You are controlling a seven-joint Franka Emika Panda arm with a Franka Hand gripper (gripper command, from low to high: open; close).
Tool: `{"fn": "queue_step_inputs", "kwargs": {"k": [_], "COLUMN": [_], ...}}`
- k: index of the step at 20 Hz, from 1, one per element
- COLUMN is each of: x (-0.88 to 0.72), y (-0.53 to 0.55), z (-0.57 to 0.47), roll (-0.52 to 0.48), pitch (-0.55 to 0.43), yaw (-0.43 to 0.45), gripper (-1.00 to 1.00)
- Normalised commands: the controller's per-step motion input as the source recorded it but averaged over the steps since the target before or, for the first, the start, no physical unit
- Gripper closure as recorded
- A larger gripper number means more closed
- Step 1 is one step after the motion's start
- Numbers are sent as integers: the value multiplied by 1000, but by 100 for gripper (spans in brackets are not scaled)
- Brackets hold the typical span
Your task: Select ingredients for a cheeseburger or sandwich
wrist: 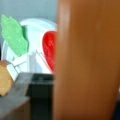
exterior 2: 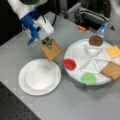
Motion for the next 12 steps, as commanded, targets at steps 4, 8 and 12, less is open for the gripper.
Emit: {"fn": "queue_step_inputs", "kwargs": {"k": [4,8,12], "x": [371,441,527], "y": [-179,-223,-292], "z": [27,-38,-96], "roll": [86,100,123], "pitch": [145,123,95], "yaw": [110,241,290], "gripper": [100,100,100]}}
